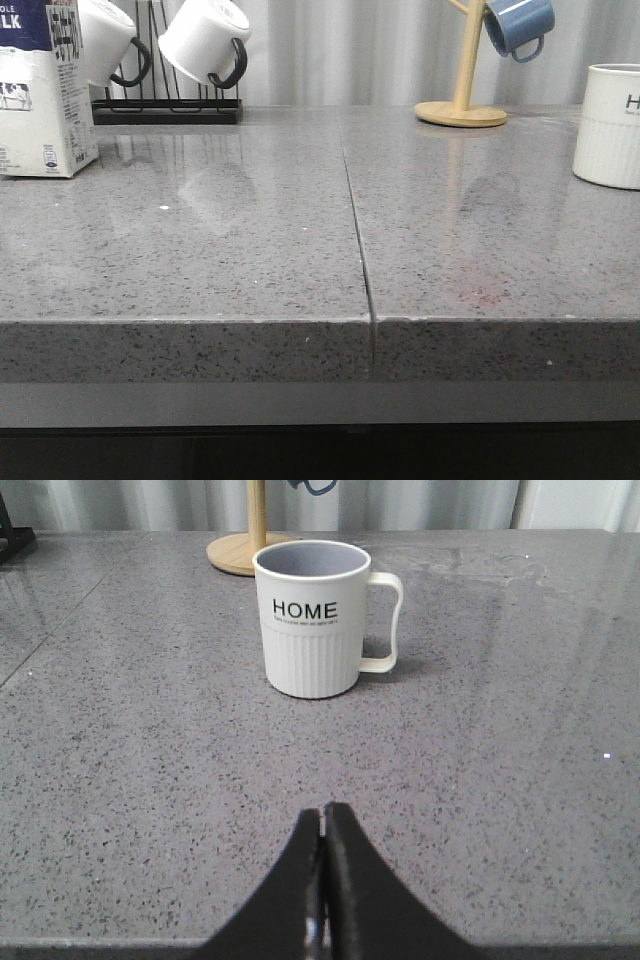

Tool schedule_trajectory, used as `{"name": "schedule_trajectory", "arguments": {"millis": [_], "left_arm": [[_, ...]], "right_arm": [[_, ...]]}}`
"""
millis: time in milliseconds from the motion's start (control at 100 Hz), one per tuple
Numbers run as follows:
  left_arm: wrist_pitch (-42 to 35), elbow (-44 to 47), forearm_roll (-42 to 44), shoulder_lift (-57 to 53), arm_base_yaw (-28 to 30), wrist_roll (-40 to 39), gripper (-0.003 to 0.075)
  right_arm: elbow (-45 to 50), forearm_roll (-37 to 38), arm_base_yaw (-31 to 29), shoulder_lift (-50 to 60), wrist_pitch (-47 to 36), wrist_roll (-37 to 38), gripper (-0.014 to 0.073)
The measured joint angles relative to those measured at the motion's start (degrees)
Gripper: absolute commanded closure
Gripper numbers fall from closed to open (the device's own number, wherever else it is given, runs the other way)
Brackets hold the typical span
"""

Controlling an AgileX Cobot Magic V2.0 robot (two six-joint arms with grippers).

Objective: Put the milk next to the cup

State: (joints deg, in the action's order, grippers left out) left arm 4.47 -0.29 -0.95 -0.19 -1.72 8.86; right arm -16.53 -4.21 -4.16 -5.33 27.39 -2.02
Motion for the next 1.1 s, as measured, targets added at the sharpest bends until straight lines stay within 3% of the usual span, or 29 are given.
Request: {"name": "schedule_trajectory", "arguments": {"millis": [440,530,680,730,940,1100], "left_arm": [[0.0,0.0,0.0,0.0,0.0,0.0,0.0741],[0.0,0.0,0.0,0.0,0.0,0.0,0.0741],[0.0,0.0,0.0,0.0,0.0,0.0,0.0741],[0.0,0.0,0.0,0.0,0.0,0.0,0.0741],[0.0,0.0,0.0,0.0,0.0,0.0,0.0741],[0.0,0.0,0.0,0.0,0.0,0.0,0.0741]], "right_arm": [[-2.9,0.0,0.0,-7.2,-1.6,0.0,0.0618],[-2.9,0.0,0.0,-7.2,-2.7,0.0,0.0526],[-2.9,0.2,0.0,-7.2,-4.7,0.0,0.0181],[-2.9,0.4,0.0,-7.2,-5.3,0.0,0.0115],[-2.9,1.7,0.0,-8.8,-9.4,0.0,0.0105],[-0.9,1.9,0.0,-14.5,-18.4,0.0,0.0105]]}}
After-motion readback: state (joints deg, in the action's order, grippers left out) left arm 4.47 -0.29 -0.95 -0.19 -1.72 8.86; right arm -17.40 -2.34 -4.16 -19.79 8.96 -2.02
